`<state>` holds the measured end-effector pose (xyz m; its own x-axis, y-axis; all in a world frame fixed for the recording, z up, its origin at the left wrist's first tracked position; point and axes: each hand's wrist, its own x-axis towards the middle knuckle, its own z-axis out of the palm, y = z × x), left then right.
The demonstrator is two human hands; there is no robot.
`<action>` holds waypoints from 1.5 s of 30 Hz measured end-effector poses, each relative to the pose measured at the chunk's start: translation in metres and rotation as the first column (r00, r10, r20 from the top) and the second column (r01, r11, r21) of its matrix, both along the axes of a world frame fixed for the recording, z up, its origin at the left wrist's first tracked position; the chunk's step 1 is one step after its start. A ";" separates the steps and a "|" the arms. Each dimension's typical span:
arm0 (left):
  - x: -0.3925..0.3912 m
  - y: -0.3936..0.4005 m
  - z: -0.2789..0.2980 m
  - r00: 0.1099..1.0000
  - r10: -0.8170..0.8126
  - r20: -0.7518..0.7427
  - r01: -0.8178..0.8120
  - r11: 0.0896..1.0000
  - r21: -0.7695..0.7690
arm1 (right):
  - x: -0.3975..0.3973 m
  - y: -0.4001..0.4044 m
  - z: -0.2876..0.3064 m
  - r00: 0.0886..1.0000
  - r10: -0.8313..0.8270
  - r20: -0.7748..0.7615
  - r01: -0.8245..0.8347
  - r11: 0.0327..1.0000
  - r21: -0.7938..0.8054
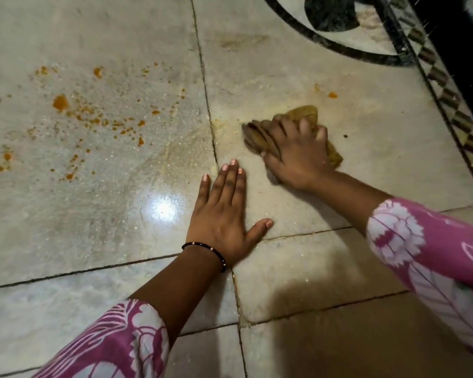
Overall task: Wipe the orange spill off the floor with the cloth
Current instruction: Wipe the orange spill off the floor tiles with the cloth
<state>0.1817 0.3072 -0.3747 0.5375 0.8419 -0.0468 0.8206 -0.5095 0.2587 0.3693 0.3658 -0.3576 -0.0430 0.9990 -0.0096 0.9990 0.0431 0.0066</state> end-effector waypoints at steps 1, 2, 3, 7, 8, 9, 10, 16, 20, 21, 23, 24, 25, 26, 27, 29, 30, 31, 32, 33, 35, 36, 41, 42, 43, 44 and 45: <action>0.000 0.000 0.000 1.000 0.000 0.000 0.000 1.000 -0.004 | 0.005 -0.017 -0.001 0.998 0.056 -0.013 -0.056 0.998 0.014; -0.001 0.000 -0.001 1.000 0.001 0.000 -0.001 1.000 -0.009 | 0.015 -0.034 -0.003 0.996 0.085 -0.025 -0.085 0.996 0.024; -0.001 0.000 0.000 1.000 0.002 0.002 -0.002 1.000 -0.010 | 0.029 -0.048 -0.002 0.996 0.087 -0.034 -0.086 0.996 0.030; -0.002 0.001 -0.002 1.000 -0.005 0.016 0.005 1.000 -0.014 | 0.083 -0.049 0.001 0.989 -0.148 -0.019 0.149 0.988 0.045; -0.002 0.000 -0.002 1.000 -0.001 0.015 0.001 1.000 -0.021 | 0.087 -0.036 0.002 0.970 -0.244 -0.024 0.245 0.969 0.044; -0.002 0.000 -0.001 1.000 0.005 0.017 -0.004 1.000 -0.025 | 0.087 -0.019 0.004 0.940 -0.339 -0.041 0.341 0.939 0.047; -0.001 0.000 0.001 1.000 0.008 0.013 -0.008 0.999 -0.032 | 0.081 -0.003 0.006 0.902 -0.427 -0.063 0.430 0.902 0.048; -0.017 0.044 0.014 0.983 -0.140 -0.115 0.143 0.990 0.018 | 0.022 -0.017 0.000 0.991 -0.106 -0.085 0.106 0.994 -0.008; -0.031 0.054 -0.001 0.988 -0.127 -0.084 0.128 0.992 -0.003 | 0.066 -0.058 0.002 0.983 -0.138 -0.119 0.142 0.990 0.024; -0.030 0.054 -0.003 0.988 -0.130 -0.078 0.131 0.991 0.002 | 0.079 -0.053 0.004 0.953 -0.271 -0.134 0.279 0.959 0.046; -0.029 0.054 -0.003 0.989 -0.130 -0.067 0.131 0.991 0.009 | 0.095 -0.026 0.011 0.850 -0.495 -0.178 0.513 0.856 0.070; -0.030 0.054 -0.003 0.990 -0.125 -0.062 0.126 0.992 0.008 | 0.098 -0.003 0.015 0.808 -0.556 -0.193 0.577 0.813 0.073; -0.031 0.054 -0.003 0.991 -0.121 -0.058 0.122 0.993 0.005 | 0.098 0.023 0.018 0.773 -0.602 -0.198 0.623 0.779 0.065; -0.030 0.054 -0.002 0.991 -0.120 -0.056 0.120 0.993 0.003 | 0.096 0.048 0.020 0.745 -0.637 -0.199 0.657 0.753 0.050; -0.030 0.054 -0.001 0.991 -0.123 -0.060 0.123 0.992 -0.001 | 0.089 0.069 0.023 0.728 -0.660 -0.187 0.675 0.738 0.024; -0.029 0.054 -0.001 0.990 -0.125 -0.066 0.124 0.992 -0.010 | 0.066 0.092 0.023 0.787 -0.594 -0.167 0.599 0.800 -0.021; -0.029 0.053 0.000 0.990 -0.122 -0.065 0.122 0.993 -0.011 | 0.050 0.090 0.021 0.846 -0.504 -0.175 0.505 0.862 -0.038; -0.029 0.054 0.000 0.991 -0.122 -0.063 0.122 0.993 -0.008 | 0.036 0.080 0.018 0.909 -0.379 -0.174 0.378 0.925 -0.040; -0.029 0.054 0.000 0.990 -0.126 -0.062 0.126 0.992 -0.007 | 0.025 0.061 0.012 0.963 -0.222 -0.154 0.223 0.975 -0.017; -0.030 0.054 -0.001 0.990 -0.129 -0.058 0.129 0.992 -0.004 | 0.019 0.036 0.010 0.989 -0.072 -0.129 0.073 0.997 0.002; -0.030 0.053 -0.003 0.991 -0.126 -0.037 0.126 0.992 -0.001 | 0.032 -0.013 0.004 0.987 0.109 -0.117 -0.113 0.993 -0.023; -0.030 0.053 -0.004 0.992 -0.127 -0.025 0.127 0.992 0.001 | 0.047 -0.031 0.006 0.985 0.115 -0.131 -0.121 0.992 -0.039; -0.031 0.053 -0.004 0.993 -0.117 -0.007 0.117 0.993 -0.006 | 0.099 0.010 0.010 0.912 -0.367 -0.182 0.377 0.926 0.021; -0.031 0.053 -0.003 0.993 -0.118 -0.012 0.117 0.993 -0.009 | 0.094 0.034 0.009 0.882 -0.428 -0.196 0.440 0.898 0.022; -0.031 0.053 -0.002 0.993 -0.120 -0.020 0.119 0.993 -0.015 | 0.086 0.058 0.010 0.859 -0.470 -0.203 0.483 0.876 0.014; -0.030 0.053 -0.001 0.992 -0.121 -0.029 0.120 0.993 -0.018 | 0.074 0.077 0.011 0.856 -0.480 -0.194 0.491 0.871 0.011; -0.030 0.053 -0.001 0.992 -0.121 -0.037 0.121 0.993 -0.015 | 0.060 0.093 0.014 0.873 -0.456 -0.171 0.463 0.886 0.001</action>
